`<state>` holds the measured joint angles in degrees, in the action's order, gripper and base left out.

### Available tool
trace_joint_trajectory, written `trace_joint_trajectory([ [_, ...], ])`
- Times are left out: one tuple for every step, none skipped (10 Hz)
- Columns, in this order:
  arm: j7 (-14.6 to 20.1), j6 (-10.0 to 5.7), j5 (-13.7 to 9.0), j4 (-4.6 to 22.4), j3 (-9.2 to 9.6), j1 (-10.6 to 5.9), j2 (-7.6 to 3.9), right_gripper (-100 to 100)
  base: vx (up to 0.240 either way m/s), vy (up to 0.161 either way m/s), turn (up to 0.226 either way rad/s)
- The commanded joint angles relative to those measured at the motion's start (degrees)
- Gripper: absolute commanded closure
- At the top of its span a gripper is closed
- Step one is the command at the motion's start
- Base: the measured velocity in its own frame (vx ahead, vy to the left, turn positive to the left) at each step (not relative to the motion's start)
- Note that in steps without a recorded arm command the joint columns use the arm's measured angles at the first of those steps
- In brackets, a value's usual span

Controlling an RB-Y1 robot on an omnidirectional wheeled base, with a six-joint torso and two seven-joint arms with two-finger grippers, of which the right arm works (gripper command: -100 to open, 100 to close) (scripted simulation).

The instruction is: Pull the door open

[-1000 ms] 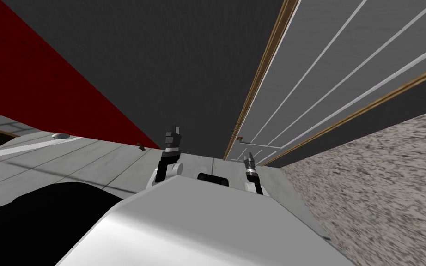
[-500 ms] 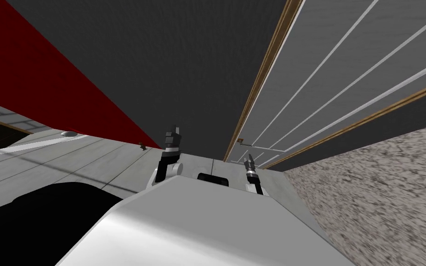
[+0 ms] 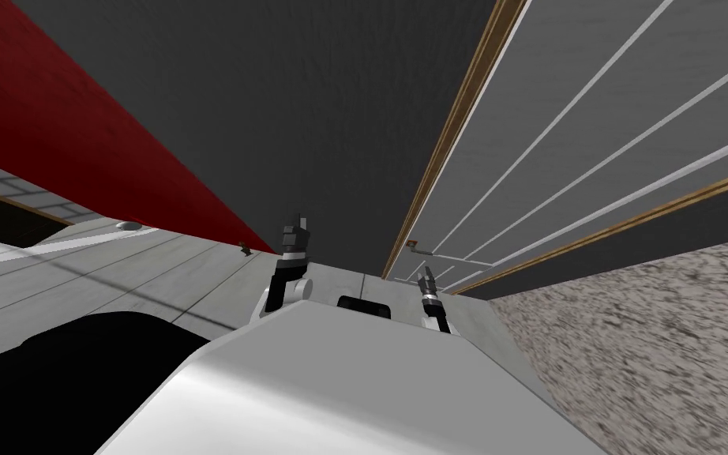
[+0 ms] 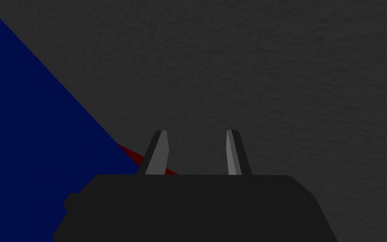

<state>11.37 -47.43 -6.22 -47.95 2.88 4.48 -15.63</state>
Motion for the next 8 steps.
trace_joint_trajectory([
  [0.3, -0.34, 0.0, 1.7, 0.07, -0.51, -0.32, -100, 0.059, -0.040, 0.047],
  [0.1, -0.33, 0.0, 1.4, 0.03, -0.62, -0.18, -100, 0.028, -0.019, 0.013],
  [0.5, -1.25, -0.7, 2.9, -1.00, -0.59, -0.78, -100, 0.141, 0.022, 0.217],
  [0.7, -1.55, -0.9, 3.4, -1.37, -0.55, -0.98, -100, 0.206, 0.015, 0.179],
  [0.9, -2.23, -1.4, 4.4, -2.19, -0.46, -1.45, -100, 0.192, 0.013, 0.210],
  [1.2, -2.95, -2.0, 5.5, -3.07, -0.37, -1.94, -100, 0.178, 0.001, 0.254],
  [1.4, -3.31, -2.3, 6.0, -3.51, -0.32, -2.18, -100, 0.158, -0.006, 0.159],
  [1.7, -3.99, -2.8, 7.1, -4.33, -0.23, -2.63, -100, 0.157, 0.004, 0.154],
])
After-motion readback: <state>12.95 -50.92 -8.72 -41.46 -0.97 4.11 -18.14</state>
